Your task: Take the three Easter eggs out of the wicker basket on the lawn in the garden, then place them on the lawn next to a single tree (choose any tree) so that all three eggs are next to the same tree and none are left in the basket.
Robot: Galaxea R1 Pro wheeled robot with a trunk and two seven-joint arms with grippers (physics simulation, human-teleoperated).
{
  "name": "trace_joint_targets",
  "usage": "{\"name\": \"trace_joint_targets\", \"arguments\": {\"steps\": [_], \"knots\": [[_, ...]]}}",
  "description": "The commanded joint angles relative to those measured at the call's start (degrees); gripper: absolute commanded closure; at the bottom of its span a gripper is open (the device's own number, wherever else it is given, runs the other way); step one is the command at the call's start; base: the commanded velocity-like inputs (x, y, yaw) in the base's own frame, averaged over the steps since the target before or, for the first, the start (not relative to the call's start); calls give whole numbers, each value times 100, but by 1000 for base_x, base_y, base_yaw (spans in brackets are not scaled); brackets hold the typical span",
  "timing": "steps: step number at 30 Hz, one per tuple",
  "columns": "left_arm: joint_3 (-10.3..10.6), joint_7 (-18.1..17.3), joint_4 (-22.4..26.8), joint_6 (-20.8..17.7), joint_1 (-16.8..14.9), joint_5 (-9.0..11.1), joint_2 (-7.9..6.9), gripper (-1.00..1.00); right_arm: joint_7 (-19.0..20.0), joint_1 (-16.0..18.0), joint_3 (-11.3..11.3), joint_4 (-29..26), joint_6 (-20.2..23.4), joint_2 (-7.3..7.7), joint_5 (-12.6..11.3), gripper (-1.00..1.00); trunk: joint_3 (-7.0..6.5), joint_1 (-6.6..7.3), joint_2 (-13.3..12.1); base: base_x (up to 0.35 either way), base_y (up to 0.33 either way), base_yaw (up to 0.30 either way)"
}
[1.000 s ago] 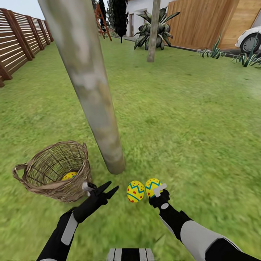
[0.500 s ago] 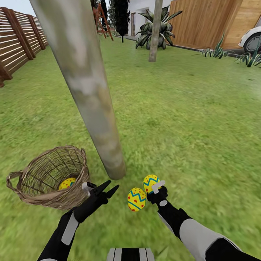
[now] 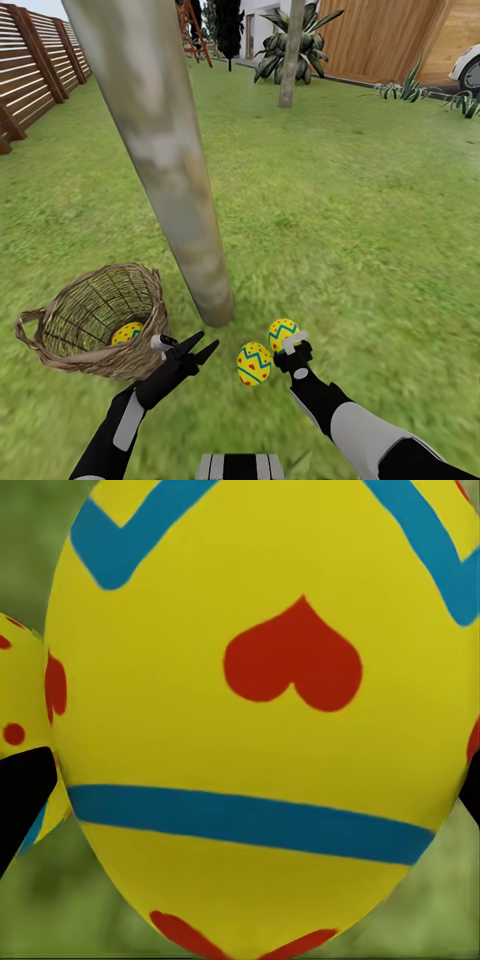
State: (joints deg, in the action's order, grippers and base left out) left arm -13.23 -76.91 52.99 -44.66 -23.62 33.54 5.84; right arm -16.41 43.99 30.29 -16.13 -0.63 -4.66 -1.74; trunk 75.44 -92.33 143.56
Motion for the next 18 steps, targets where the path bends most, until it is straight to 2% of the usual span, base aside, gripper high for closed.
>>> {"name": "trace_joint_targets", "arguments": {"steps": [1, 14, 16, 17, 18], "knots": [[-13, -17, 1, -60, -3, -5, 5, -100, -38, 5, 38, 5, -7, 1, -20, 100, 27, -1, 3, 0, 0, 0], [-13, -9, -1, -56, -3, -5, 8, -100, -55, 12, 25, 5, -2, -8, -26, 100, 315, -35, 21, 0, 0, 0], [-13, -9, -2, -58, -2, -5, 10, -100, -55, 25, -166, 5, 0, -8, -28, 100, 359, -40, 23, 0, 0, 0], [-13, -9, -5, -57, -2, -5, 11, -100, -52, 47, -505, 9, 3, -8, -24, 100, 381, -42, 25, 0, 0, 0], [-13, -9, -6, -53, -2, -5, 9, -100, -49, 61, -701, 12, 7, -8, -21, 100, 403, -45, 26, 0, 0, 0]]}}
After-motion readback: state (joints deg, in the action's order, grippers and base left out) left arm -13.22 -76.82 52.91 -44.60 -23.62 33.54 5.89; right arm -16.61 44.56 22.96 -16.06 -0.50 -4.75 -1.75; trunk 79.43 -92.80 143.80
